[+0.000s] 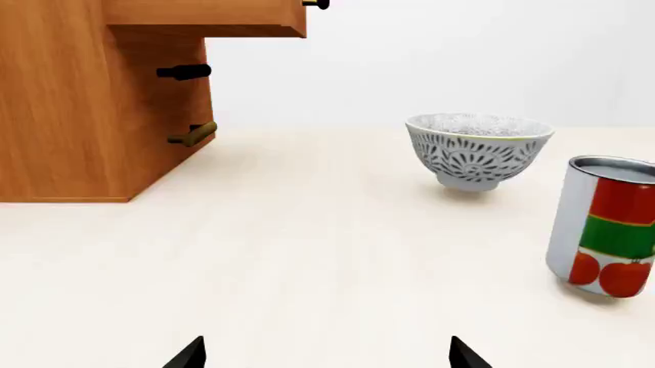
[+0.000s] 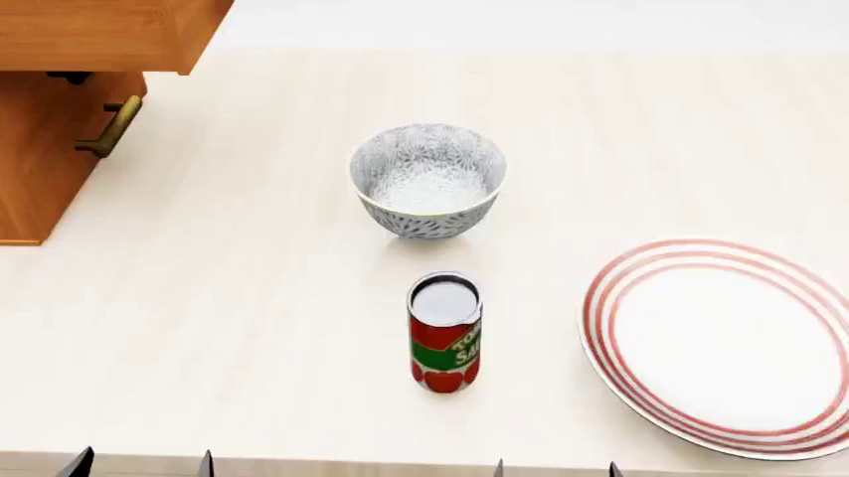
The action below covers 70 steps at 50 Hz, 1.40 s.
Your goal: Put the bowl on top of the cabinet.
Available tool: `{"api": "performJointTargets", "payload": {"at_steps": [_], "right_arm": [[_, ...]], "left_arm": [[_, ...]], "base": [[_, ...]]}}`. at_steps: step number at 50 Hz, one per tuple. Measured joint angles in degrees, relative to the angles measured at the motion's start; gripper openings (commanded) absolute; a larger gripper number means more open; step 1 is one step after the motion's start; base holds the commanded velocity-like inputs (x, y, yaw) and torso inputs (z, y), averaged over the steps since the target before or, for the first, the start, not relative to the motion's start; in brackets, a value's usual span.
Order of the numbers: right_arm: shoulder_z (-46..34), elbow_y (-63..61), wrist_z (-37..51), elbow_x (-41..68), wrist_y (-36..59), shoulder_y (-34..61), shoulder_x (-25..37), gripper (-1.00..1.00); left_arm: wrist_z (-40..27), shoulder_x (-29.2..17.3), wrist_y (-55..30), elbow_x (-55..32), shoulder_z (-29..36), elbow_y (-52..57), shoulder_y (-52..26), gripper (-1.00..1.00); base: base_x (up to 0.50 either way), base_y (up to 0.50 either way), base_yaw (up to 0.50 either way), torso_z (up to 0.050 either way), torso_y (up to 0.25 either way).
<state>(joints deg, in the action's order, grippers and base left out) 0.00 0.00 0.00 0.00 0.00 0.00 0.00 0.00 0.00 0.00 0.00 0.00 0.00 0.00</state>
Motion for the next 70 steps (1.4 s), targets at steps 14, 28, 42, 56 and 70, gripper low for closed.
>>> {"api": "performJointTargets", "payload": {"at_steps": [14, 28, 42, 56, 70], "right_arm": [[-0.7, 2.6, 2.7, 1.8, -1.1, 1.7, 1.6, 1.0], [-1.5, -10.1, 5.7, 4.0, 5.1, 1.1, 3.9, 1.0], [-1.8, -31.7, 8.2, 6.1, 16.8, 1.2, 6.4, 1.0], [-2.3, -41.4, 10.2, 6.9, 22.6, 2.0, 8.1, 1.0], [-2.8, -44.2, 11.2, 7.8, 23.6, 2.1, 9.1, 1.0]], "left_arm": [[-1.1, -1.9, 2.0, -2.4, 0.7, -1.8, -2.3, 1.0], [-3.5, -4.0, -3.1, -4.4, 1.7, 11.0, -1.4, 1.0], [-5.9, -6.0, -9.9, -6.8, 1.5, 27.4, -0.2, 1.0], [-7.4, -7.5, -11.9, -8.5, 1.7, 34.6, 0.7, 1.0], [-8.4, -8.7, -12.5, -9.6, 2.2, 37.1, 1.1, 1.0]], "base": [[0.0, 0.0, 0.0, 0.0, 0.0], [0.0, 0.0, 0.0, 0.0, 0.0], [0.0, 0.0, 0.0, 0.0, 0.0], [0.08, 0.0, 0.0, 0.0, 0.0], [0.5, 0.0, 0.0, 0.0, 0.0]]}}
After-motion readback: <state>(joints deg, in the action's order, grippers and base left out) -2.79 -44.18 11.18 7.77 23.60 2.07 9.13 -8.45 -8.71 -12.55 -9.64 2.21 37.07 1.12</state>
